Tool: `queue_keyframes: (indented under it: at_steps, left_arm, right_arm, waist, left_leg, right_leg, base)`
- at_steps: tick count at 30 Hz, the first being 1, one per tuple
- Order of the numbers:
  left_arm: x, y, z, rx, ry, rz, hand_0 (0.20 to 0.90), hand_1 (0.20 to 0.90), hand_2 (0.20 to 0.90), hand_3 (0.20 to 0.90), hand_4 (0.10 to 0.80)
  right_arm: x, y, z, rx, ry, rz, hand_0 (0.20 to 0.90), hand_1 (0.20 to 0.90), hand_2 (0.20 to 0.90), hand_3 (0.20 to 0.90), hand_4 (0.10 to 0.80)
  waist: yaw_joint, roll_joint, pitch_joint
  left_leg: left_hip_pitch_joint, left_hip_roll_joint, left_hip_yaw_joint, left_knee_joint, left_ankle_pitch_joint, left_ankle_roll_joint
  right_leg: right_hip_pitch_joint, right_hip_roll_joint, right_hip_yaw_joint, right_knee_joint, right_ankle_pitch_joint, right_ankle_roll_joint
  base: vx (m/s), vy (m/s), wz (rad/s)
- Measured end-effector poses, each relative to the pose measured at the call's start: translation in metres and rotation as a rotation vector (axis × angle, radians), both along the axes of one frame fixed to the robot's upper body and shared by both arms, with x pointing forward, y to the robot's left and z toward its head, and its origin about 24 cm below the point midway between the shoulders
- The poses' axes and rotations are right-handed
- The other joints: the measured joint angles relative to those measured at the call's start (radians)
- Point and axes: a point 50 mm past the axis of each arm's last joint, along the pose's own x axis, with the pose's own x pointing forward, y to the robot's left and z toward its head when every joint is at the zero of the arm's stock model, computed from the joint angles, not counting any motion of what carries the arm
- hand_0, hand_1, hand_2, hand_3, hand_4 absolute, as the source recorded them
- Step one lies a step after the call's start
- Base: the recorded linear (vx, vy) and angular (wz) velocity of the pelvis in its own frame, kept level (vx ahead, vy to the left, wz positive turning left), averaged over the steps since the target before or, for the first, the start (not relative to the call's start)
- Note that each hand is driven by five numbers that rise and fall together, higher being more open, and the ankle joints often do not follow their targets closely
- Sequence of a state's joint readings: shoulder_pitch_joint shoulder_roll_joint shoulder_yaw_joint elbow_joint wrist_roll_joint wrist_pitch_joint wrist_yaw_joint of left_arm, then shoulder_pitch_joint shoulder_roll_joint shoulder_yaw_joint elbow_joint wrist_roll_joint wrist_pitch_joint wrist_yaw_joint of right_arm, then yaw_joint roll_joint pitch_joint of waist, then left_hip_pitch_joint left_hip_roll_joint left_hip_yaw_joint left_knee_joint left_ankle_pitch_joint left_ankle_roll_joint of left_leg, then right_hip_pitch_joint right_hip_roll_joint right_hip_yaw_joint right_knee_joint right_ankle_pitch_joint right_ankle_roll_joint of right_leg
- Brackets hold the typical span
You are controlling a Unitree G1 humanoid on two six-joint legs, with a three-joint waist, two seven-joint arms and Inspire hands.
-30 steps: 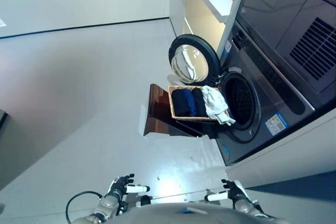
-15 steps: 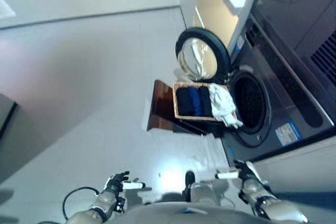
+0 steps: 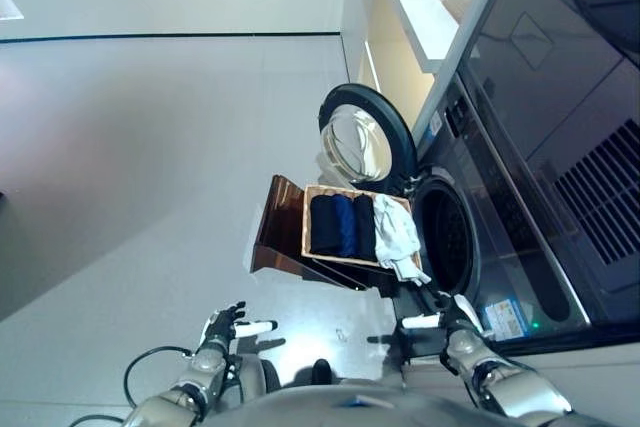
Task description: Pick up the clothes and place them into the washing machine
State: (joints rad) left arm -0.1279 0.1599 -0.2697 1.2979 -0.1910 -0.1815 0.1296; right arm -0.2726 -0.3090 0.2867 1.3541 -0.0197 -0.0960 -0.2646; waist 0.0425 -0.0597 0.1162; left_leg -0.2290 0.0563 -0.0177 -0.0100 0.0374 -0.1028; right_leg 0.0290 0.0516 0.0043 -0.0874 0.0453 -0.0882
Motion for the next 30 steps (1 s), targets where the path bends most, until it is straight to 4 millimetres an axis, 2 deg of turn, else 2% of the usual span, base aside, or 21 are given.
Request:
queue_keyframes:
  at_steps: [3,5,6,7,8,9,10,11,12,13,14,16,18,20,21,22,23,24,26,28,30]
  left_arm:
    - [0.0,0.004,0.0,0.004,0.001,0.033,0.9,0.9,0.9,0.9,0.8]
    - [-0.006,0.009,-0.001,0.015,0.014,0.037,0.9,0.9,0.9,0.9,0.8]
    - [-0.01,0.009,-0.002,0.017,0.022,0.039,0.9,0.9,0.9,0.9,0.8]
    - [-0.012,0.01,-0.003,0.018,0.034,0.037,0.9,0.9,0.9,0.9,0.8]
    - [-0.013,0.011,-0.003,0.023,0.04,0.034,0.9,0.9,0.9,0.9,0.8]
    - [-0.016,0.015,-0.003,0.032,0.039,0.035,0.9,0.9,0.9,0.9,0.8]
    - [-0.014,0.02,-0.001,0.047,0.033,0.029,0.9,0.9,0.9,0.9,0.8]
    - [-0.012,0.024,0.0,0.056,0.027,0.026,0.9,0.9,0.9,0.9,0.8]
    - [-0.004,0.029,0.004,0.073,0.008,0.019,0.9,0.9,0.9,0.9,0.8]
    - [0.0,0.032,0.006,0.082,-0.001,0.014,0.9,0.9,0.9,0.9,0.8]
    - [0.01,0.038,0.011,0.097,-0.031,0.011,0.9,0.9,0.9,0.9,0.8]
    - [0.021,0.043,0.017,0.109,-0.068,0.012,0.9,0.9,0.9,0.9,0.8]
    - [0.025,0.044,0.019,0.106,-0.089,0.029,0.9,0.9,0.9,0.9,0.8]
    - [0.021,0.049,0.019,0.106,-0.086,0.075,0.9,0.9,0.9,0.9,0.8]
    - [0.017,0.05,0.018,0.107,-0.081,0.082,0.9,0.9,0.9,0.9,0.8]
    - [0.017,0.054,0.019,0.113,-0.093,0.09,0.9,0.9,0.9,0.9,0.8]
    - [0.012,0.059,0.019,0.123,-0.083,0.097,0.9,0.9,0.9,0.9,0.8]
    - [0.008,0.057,0.017,0.119,-0.072,0.094,0.9,0.9,0.9,0.9,0.8]
    - [0.002,0.047,0.012,0.096,-0.054,0.072,0.9,0.9,0.9,0.9,0.8]
    - [0.001,0.039,0.009,0.075,-0.046,0.069,0.9,0.9,0.9,0.9,0.8]
    - [-0.002,0.031,0.006,0.053,-0.039,0.07,0.9,0.9,0.9,0.9,0.8]
  right_arm:
    - [0.008,-0.001,0.004,-0.002,-0.017,-0.004,0.9,0.9,0.9,0.9,0.8]
    - [0.007,-0.004,0.005,-0.007,-0.016,-0.012,0.9,0.9,0.9,0.9,0.8]
    - [0.005,-0.006,0.004,-0.011,-0.014,-0.014,0.9,0.9,0.9,0.9,0.8]
    - [0.002,-0.011,0.004,-0.018,-0.004,-0.026,0.9,0.9,0.9,0.9,0.8]
    - [-0.006,-0.016,0.002,-0.025,0.024,-0.044,0.9,0.9,0.9,0.9,0.8]
    - [-0.008,-0.014,0.0,-0.023,0.034,-0.044,0.9,0.9,0.9,0.9,0.8]
    - [-0.011,-0.012,-0.002,-0.015,0.039,-0.044,0.9,0.9,0.9,0.9,0.8]
    - [-0.011,-0.012,-0.002,-0.013,0.037,-0.043,0.9,0.9,0.9,0.9,0.8]
    - [-0.009,-0.012,-0.001,-0.014,0.033,-0.044,0.9,0.9,0.9,0.9,0.8]
    - [-0.009,-0.012,0.0,-0.014,0.031,-0.045,0.9,0.9,0.9,0.9,0.8]
    - [-0.002,-0.012,0.003,-0.013,0.011,-0.04,0.9,0.9,0.9,0.9,0.8]
    - [0.011,-0.009,0.008,-0.009,-0.026,-0.026,0.9,0.9,0.9,0.9,0.8]
    - [0.023,-0.005,0.014,-0.001,-0.067,-0.01,0.9,0.9,0.9,0.9,0.8]
    - [0.028,-0.003,0.016,0.004,-0.084,0.0,0.9,0.9,0.9,0.9,0.8]
    - [0.024,-0.003,0.014,0.004,-0.07,-0.006,0.9,0.9,0.9,0.9,0.8]
    - [0.026,0.0,0.013,0.009,-0.069,-0.004,0.9,0.9,0.9,0.9,0.8]
    - [0.029,0.003,0.014,0.014,-0.077,-0.001,0.9,0.9,0.9,0.9,0.8]
    - [0.031,0.001,0.016,0.008,-0.081,-0.004,0.9,0.9,0.9,0.9,0.8]
    - [0.041,-0.003,0.024,-0.015,-0.108,-0.007,0.9,0.9,0.9,0.9,0.8]
    - [0.055,-0.005,0.034,-0.035,-0.151,-0.009,0.9,0.9,0.9,0.9,0.8]
    - [0.064,-0.006,0.04,-0.047,-0.172,-0.003,0.9,0.9,0.9,0.9,0.8]
  waist:
    - [0.01,0.042,0.024]
    - [0.033,0.051,0.003]
    - [0.032,0.06,-0.011]
    - [0.031,0.069,-0.017]
    - [0.031,0.06,-0.02]
    - [0.041,0.048,-0.024]
    - [0.027,0.034,-0.031]
    - [0.027,0.028,-0.03]
    - [0.02,0.017,-0.024]
    - [0.019,0.012,-0.021]
    - [0.02,0.01,-0.01]
    - [0.029,0.034,0.013]
    - [0.047,0.052,0.024]
    - [0.052,0.047,0.035]
    - [0.055,0.033,0.036]
    - [0.061,0.007,0.046]
    - [0.066,-0.016,0.05]
    - [0.059,-0.025,0.052]
    - [0.058,-0.013,0.047]
    - [0.059,-0.003,0.055]
    - [0.063,0.01,0.071]
  left_leg:
    - [-0.002,0.018,-0.013,-0.07,0.079,0.01]
    - [0.0,0.014,-0.003,-0.025,0.089,0.027]
    - [0.007,0.014,-0.003,-0.012,0.095,0.029]
    - [0.027,-0.003,-0.001,0.002,0.094,0.05]
    - [0.066,-0.016,0.012,-0.005,0.109,0.114]
    - [0.094,-0.026,0.027,-0.023,0.119,0.146]
    - [0.109,-0.039,0.028,-0.032,0.111,0.16]
    - [0.116,-0.049,0.024,-0.032,0.104,0.168]
    - [0.132,-0.067,0.007,-0.033,0.091,0.184]
    - [0.141,-0.077,0.001,-0.032,0.085,0.193]
    - [0.155,-0.094,-0.001,-0.029,0.07,0.209]
    - [0.175,-0.094,0.0,-0.029,0.058,0.222]
    - [0.176,-0.094,0.022,-0.024,0.035,0.221]
    - [0.174,-0.112,0.007,-0.004,0.025,0.219]
    - [0.176,-0.12,-0.006,0.001,0.024,0.218]
    - [0.174,-0.128,-0.007,0.008,0.018,0.21]
    - [0.162,-0.136,-0.006,0.01,0.016,0.2]
    - [0.143,-0.134,-0.012,0.014,0.015,0.182]
    - [0.023,-0.109,-0.016,0.073,0.002,0.162]
    - [-0.05,-0.1,-0.02,0.1,0.005,0.154]
    - [-0.066,-0.09,-0.02,0.106,0.008,0.152]
  right_leg:
    - [0.052,0.039,0.053,0.001,-0.031,0.005]
    - [0.076,0.033,0.063,0.002,-0.056,0.005]
    - [0.083,0.034,0.063,0.003,-0.063,0.019]
    - [0.105,0.024,0.064,0.004,-0.095,0.035]
    - [0.1,0.004,0.061,0.077,-0.146,0.061]
    - [0.064,-0.006,0.051,0.184,-0.197,0.097]
    - [0.039,-0.023,0.032,0.268,-0.222,0.128]
    - [0.01,-0.03,0.032,0.335,-0.238,0.141]
    - [-0.073,-0.044,0.031,0.536,-0.262,0.177]
    - [-0.116,-0.057,0.031,0.635,-0.274,0.195]
    - [-0.197,-0.084,0.008,0.767,-0.276,0.196]
    - [-0.255,-0.135,-0.085,0.753,-0.276,0.193]
    - [-0.27,-0.227,-0.227,0.577,-0.275,0.189]
    - [-0.248,-0.256,-0.178,0.395,-0.23,0.237]
    - [-0.232,-0.262,-0.163,0.353,-0.2,0.243]
    - [-0.227,-0.265,-0.162,0.33,-0.174,0.23]
    - [-0.229,-0.271,-0.166,0.304,-0.104,0.21]
    - [-0.233,-0.278,-0.199,0.289,-0.039,0.207]
    - [-0.305,-0.254,-0.216,0.277,-0.034,0.191]
    - [-0.361,-0.236,-0.22,0.274,-0.01,0.174]
    - [-0.37,-0.229,-0.222,0.269,0.001,0.165]
  base:
    - [0.374,0.173,-0.62]
    - [0.335,0.189,-0.89]
    - [0.387,0.23,-0.58]
    - [0.287,0.171,-0.43]
    - [0.242,0.141,-0.46]
    - [0.136,0.091,-0.29]
    - [0.171,0.132,-0.11]
    - [0.123,0.13,0.19]
    - [0.093,0.13,0.22]
    - [0.101,0.122,0.26]
    - [0.144,0.088,0.17]
    - [0.192,-0.02,0.01]
    - [0.189,-0.137,-0.25]
    - [0.131,-0.068,0.15]
    - [-0.005,-0.028,0.46]
    - [-0.084,-0.032,0.34]
    - [-0.196,-0.042,0.35]
    - [-0.212,-0.034,0.48]
    - [-0.136,-0.007,0.33]
    - [-0.061,0.013,0.05]
    - [-0.059,0.025,-0.03]
